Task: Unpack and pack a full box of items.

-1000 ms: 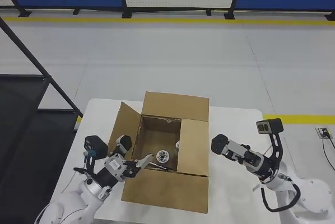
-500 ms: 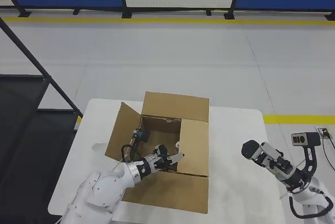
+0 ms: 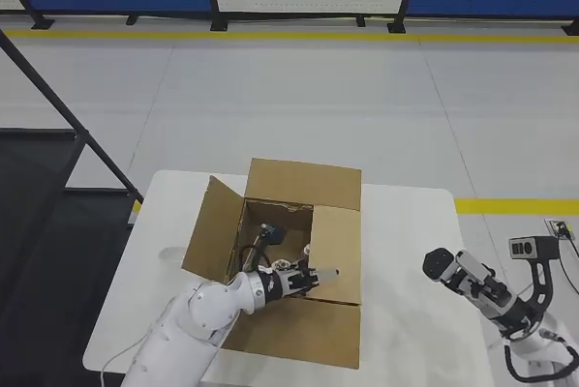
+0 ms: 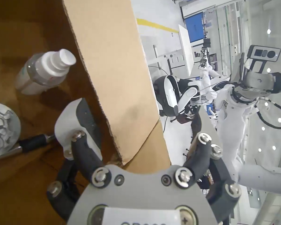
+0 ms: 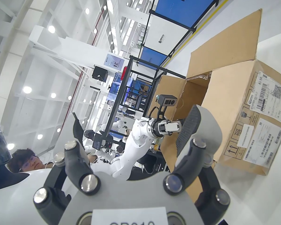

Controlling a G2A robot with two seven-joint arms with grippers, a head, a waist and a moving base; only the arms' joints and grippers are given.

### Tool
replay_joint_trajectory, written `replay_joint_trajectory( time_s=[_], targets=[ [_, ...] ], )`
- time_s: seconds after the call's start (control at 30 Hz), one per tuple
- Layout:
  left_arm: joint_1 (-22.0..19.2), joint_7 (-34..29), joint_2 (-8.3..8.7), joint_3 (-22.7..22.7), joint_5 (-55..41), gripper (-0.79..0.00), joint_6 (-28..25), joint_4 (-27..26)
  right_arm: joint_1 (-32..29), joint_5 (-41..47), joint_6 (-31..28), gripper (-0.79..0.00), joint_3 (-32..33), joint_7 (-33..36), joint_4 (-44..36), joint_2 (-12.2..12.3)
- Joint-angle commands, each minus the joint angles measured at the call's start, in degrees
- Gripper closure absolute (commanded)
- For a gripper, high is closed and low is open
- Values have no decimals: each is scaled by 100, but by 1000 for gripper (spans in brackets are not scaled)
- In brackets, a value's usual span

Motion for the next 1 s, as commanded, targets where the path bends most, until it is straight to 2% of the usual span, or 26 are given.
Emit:
replay_joint_trajectory(
  time_s=[0.0, 0.33, 0.5, 0.7, 0.97],
  targets=[
    [-6, 9, 0, -15, -15, -785, -39, -52, 4, -3, 4, -785, -19, -16, 10, 14],
    [67, 218, 6, -55, 53, -785, -312, -729, 43, 111, -21, -785, -53, -126, 90, 81],
    [-5, 597, -46, 155, 387, -785, -503, -935, -1, 305, -176, -785, 54, -329, 106, 102],
    [-323, 896, -203, 656, 407, -785, -667, -615, -236, 594, -451, -785, 407, -596, 12, 123],
    [-927, 1016, -521, 1487, 280, -785, -906, 228, -677, 923, -745, -785, 857, -746, -35, 142]
  ],
)
